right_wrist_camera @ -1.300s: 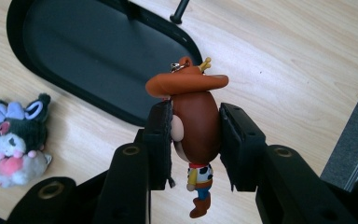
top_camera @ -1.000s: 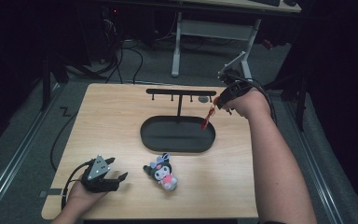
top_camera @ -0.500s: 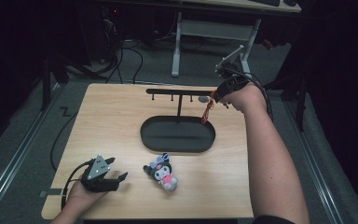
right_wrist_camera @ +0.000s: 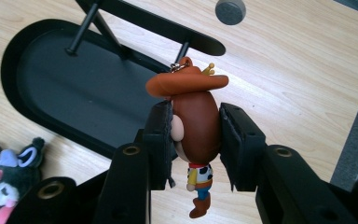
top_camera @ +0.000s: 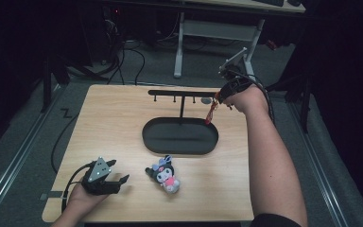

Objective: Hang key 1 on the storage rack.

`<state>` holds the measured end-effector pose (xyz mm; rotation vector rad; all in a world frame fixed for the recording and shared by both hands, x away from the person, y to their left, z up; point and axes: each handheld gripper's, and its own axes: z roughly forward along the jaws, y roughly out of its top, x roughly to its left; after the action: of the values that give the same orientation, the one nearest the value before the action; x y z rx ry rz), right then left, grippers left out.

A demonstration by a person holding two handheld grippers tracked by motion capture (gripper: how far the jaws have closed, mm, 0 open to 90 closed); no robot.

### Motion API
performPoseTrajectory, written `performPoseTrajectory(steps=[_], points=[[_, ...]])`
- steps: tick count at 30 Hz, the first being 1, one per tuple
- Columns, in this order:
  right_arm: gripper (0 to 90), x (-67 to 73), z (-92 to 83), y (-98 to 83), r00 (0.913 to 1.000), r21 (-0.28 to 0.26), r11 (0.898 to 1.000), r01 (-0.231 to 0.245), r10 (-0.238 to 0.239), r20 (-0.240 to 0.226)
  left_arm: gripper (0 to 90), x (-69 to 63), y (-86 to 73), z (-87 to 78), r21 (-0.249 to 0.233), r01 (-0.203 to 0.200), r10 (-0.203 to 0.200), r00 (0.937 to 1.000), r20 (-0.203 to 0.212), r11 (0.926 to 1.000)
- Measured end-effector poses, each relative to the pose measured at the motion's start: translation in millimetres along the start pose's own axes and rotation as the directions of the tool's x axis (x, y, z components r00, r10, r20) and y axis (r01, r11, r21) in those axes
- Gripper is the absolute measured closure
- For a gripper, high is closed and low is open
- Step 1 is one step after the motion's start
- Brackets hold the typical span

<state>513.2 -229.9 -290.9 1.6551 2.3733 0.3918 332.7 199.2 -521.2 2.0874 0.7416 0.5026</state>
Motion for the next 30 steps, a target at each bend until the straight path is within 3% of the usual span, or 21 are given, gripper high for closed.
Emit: performPoseTrajectory(steps=[12, 30], points=[[65.6, -10.5, 11.7, -15.7, 0.9996, 0.014, 1.0, -0.028, 0.028, -0.004, 25.2, -1.2, 0.2, 1.5, 0.004, -0.004, 0.004, 1.0, 0.005, 1.0], [63.7, -12.8, 69.9, -38.6, 0.9973, 0.036, 0.998, -0.052, 0.054, -0.049, 25.3, -2.0, -0.2, 3.5, 0.01, -0.008, 0.007, 0.9999, 0.007, 0.9999]])
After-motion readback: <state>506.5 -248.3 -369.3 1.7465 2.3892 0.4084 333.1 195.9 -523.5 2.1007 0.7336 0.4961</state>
